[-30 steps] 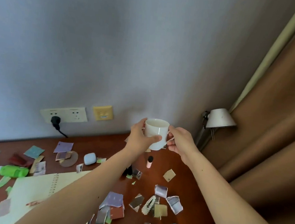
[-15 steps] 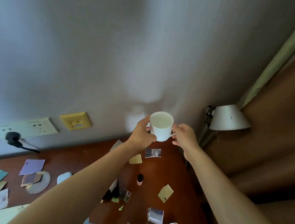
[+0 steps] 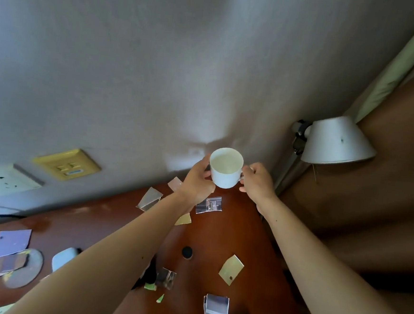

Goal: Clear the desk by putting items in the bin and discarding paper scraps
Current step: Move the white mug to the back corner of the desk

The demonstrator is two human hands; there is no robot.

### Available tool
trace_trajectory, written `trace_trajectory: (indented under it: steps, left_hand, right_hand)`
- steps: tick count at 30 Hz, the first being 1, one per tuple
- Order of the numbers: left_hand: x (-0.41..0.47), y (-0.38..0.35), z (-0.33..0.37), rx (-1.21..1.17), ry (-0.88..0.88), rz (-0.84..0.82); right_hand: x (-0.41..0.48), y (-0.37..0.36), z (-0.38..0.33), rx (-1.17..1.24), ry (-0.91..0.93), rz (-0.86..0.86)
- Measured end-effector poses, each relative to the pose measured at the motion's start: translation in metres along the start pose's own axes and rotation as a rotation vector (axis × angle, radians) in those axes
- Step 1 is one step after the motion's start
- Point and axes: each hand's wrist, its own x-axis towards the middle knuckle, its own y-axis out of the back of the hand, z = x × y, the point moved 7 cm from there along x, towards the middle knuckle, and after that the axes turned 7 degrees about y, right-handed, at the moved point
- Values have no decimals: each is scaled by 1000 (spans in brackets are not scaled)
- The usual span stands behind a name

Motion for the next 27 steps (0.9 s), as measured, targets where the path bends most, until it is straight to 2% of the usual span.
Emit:
trace_trajectory:
  steps: [5,15,27]
  left_hand:
    - [9,-3,-15,15,47,0]
    - [3,-10,-12,48,29,3]
    - [-6,-14,-21,31,81,22]
  right_hand:
    - [8,-4,15,-7,-21,2]
    - [13,-9,30,27,-63,3]
    - [-3,-13,45,211,-167,6]
